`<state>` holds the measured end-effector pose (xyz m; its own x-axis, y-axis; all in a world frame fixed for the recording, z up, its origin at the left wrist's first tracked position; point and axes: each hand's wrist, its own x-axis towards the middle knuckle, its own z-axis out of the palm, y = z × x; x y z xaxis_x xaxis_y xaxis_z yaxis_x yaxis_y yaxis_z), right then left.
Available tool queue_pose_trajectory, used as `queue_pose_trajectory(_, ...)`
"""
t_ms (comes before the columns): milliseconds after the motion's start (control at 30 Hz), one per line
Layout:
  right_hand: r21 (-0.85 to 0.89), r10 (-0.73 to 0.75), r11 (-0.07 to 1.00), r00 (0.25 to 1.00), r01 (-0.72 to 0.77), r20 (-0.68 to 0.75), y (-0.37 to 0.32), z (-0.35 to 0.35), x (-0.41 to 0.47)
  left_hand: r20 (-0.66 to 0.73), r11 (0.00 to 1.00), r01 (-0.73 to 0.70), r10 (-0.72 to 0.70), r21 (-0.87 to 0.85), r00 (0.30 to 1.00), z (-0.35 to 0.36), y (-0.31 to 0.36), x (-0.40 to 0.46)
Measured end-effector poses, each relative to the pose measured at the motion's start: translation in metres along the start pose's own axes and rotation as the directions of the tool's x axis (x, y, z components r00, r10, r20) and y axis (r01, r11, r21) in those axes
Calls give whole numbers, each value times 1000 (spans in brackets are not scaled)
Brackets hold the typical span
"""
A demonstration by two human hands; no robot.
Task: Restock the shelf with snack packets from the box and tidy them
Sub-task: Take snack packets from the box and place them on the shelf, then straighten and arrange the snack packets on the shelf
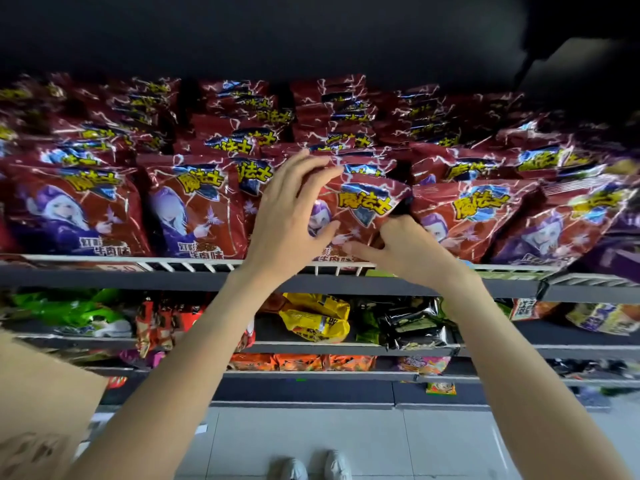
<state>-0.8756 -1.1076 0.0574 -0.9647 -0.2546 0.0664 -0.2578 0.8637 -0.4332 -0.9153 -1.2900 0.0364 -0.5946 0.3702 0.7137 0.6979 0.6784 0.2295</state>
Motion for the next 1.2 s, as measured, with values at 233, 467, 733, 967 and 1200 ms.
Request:
queue_pose_trajectory(233, -73, -60, 996, 958, 41, -280, 15, 5, -17, 70, 995, 0, -7, 100, 998, 0, -5, -7)
queue_pose_trajectory(467, -371, -295, 927, 500, -58, -814, 43, 11, -55, 99, 968, 21, -47, 250, 994, 10, 7, -12)
queue_pose_trajectory(733, -326, -132, 938, 752, -114, -645, 64, 6, -47, 123, 949, 17, -59, 315, 991, 9, 9, -18)
queue_pose_trajectory(967, -357, -289, 932, 715, 60, -636, 51, -29, -53, -13, 981, 9, -6, 192, 1000, -16, 25, 3)
queue_pose_trajectory(1200, -331, -593, 805, 688, 493, -418, 16, -71, -18, -155, 998, -65, 61, -16, 986, -60, 23, 10)
